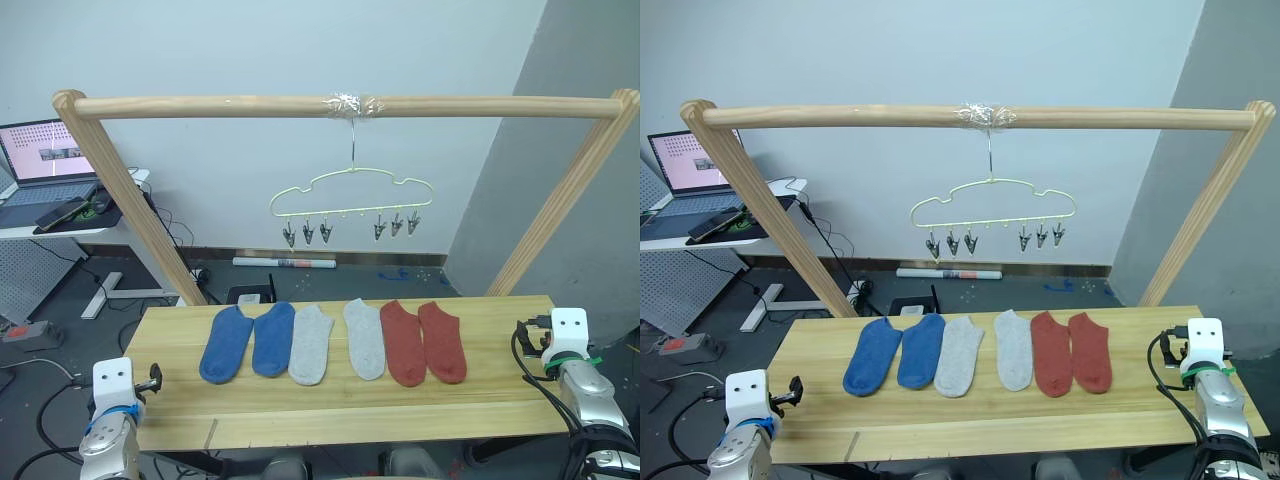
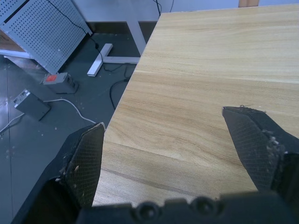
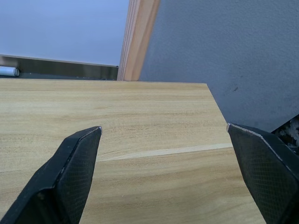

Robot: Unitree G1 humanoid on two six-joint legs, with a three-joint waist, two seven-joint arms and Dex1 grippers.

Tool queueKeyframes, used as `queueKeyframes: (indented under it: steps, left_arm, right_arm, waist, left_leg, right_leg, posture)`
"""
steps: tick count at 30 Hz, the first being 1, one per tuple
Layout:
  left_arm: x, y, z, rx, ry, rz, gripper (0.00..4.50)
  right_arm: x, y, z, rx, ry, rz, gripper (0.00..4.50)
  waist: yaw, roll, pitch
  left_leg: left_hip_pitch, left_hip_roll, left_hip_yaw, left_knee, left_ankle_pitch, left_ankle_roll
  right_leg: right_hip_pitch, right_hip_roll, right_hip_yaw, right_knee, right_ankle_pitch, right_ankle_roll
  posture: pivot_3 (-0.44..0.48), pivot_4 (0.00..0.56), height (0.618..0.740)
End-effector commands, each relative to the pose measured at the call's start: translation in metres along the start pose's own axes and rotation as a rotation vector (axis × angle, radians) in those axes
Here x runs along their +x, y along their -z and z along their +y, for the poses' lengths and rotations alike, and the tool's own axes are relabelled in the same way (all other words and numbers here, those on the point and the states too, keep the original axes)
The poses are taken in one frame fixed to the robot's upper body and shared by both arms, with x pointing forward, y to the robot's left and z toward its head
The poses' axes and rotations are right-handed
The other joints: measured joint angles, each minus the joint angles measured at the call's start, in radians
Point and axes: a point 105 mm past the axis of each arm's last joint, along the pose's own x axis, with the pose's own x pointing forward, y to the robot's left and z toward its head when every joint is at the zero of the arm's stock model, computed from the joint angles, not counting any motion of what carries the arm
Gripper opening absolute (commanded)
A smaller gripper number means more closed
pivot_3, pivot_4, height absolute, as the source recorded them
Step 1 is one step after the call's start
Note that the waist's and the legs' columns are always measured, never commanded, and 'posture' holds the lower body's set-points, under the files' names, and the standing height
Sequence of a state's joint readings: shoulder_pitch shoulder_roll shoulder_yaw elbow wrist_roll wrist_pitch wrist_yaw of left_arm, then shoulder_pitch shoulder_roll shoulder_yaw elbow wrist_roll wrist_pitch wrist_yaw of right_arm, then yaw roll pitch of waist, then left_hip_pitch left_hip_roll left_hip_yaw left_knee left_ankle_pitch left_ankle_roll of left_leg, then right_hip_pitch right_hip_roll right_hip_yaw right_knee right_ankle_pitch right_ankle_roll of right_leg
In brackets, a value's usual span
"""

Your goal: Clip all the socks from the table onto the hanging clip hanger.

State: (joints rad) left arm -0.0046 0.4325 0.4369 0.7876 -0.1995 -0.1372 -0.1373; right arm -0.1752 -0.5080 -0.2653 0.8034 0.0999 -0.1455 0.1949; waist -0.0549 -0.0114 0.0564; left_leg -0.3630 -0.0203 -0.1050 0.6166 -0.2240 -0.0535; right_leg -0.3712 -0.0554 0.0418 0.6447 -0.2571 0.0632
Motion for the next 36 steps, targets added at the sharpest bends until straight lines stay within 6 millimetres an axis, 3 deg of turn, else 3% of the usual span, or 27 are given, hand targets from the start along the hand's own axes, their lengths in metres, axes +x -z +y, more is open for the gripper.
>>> queueKeyframes:
  steps: [1, 5, 14, 19, 26, 29, 34, 36]
  left_arm:
    - [0.0, -0.015, 0.009, -0.026, -0.017, -0.055, 4.48]
    - [-0.002, -0.024, 0.011, -0.03, -0.021, -0.098, 4.48]
    - [-0.013, -0.045, -0.005, -0.073, 0.089, -0.163, 4.48]
    - [-0.026, -0.076, -0.019, -0.056, 0.143, -0.277, 4.48]
    - [-0.058, -0.137, -0.082, -0.08, 0.366, -0.431, 4.48]
    - [-0.071, -0.153, -0.106, -0.078, 0.462, -0.466, 3.9]
    - [-0.084, -0.17, -0.145, -0.02, 0.593, -0.493, 2.37]
    - [-0.086, -0.176, -0.16, 0.005, 0.632, -0.507, 2.37]
  right_arm:
    - [0.004, -0.019, -0.004, -0.005, 0.016, -0.059, 4.5]
    - [0.004, -0.021, -0.001, 0.003, 0.013, -0.066, 4.5]
    - [0.003, -0.025, 0.009, 0.004, -0.016, -0.086, 4.5]
    - [0.003, -0.038, 0.017, 0.061, -0.039, -0.131, 4.5]
    - [-0.004, -0.085, 0.057, 0.023, -0.238, -0.266, 4.5]
    - [-0.011, -0.107, 0.076, -0.013, -0.339, -0.32, 4.5]
    - [-0.025, -0.142, 0.107, -0.053, -0.519, -0.402, 4.5]
    - [-0.034, -0.156, 0.121, -0.046, -0.61, -0.435, 4.5]
  waist:
    - [0.0, 0.0, 0.0]
    - [0.001, 0.0, 0.0]
    - [0.01, 0.0, 0.0]
    - [0.015, -0.001, 0.0]
    - [0.026, -0.001, 0.0]
    - [0.027, -0.001, 0.001]
    - [0.027, -0.002, 0.008]
    - [0.027, -0.003, 0.013]
  left_leg:
    - [0.0, 0.0, 0.0, 0.0, 0.0, 0.0]
    - [0.0, 0.0, 0.0, 0.0, 0.0, 0.0]
    - [0.0, 0.0, 0.0, 0.0, 0.0, 0.0]
    - [0.0, 0.001, 0.0, -0.002, 0.0, 0.0]
    - [0.0, 0.0, 0.0, -0.002, 0.0, 0.0]
    - [0.0, 0.0, 0.0, -0.002, 0.0, 0.0]
    - [0.0, 0.0, 0.0, -0.002, 0.0, 0.0]
    - [0.0, 0.0, 0.0, -0.002, 0.0, 0.0]
  right_leg:
    - [0.0, 0.0, 0.0, 0.0, 0.0, 0.0]
    - [0.0, 0.0, 0.0, 0.0, 0.0, 0.0]
    - [0.0, 0.0, 0.0, 0.0, 0.0, 0.0]
    - [-0.001, 0.0, 0.0, 0.0, 0.0, -0.001]
    - [0.0, 0.0, 0.001, -0.001, 0.0, -0.001]
    - [-0.001, 0.0, 0.001, 0.0, 0.0, -0.001]
    - [-0.001, 0.0, 0.0, 0.0, -0.001, -0.001]
    - [-0.001, 0.0, 0.0, 0.0, -0.001, -0.001]
  posture:
    - [0.014, 0.0, 0.74]
    - [0.016, 0.0, 0.74]
    - [0.024, 0.0, 0.74]
    - [0.028, 0.0, 0.74]
    - [0.047, 0.004, 0.74]
    - [0.046, 0.015, 0.74]
    - [0.035, 0.031, 0.74]
    - [0.025, 0.041, 0.74]
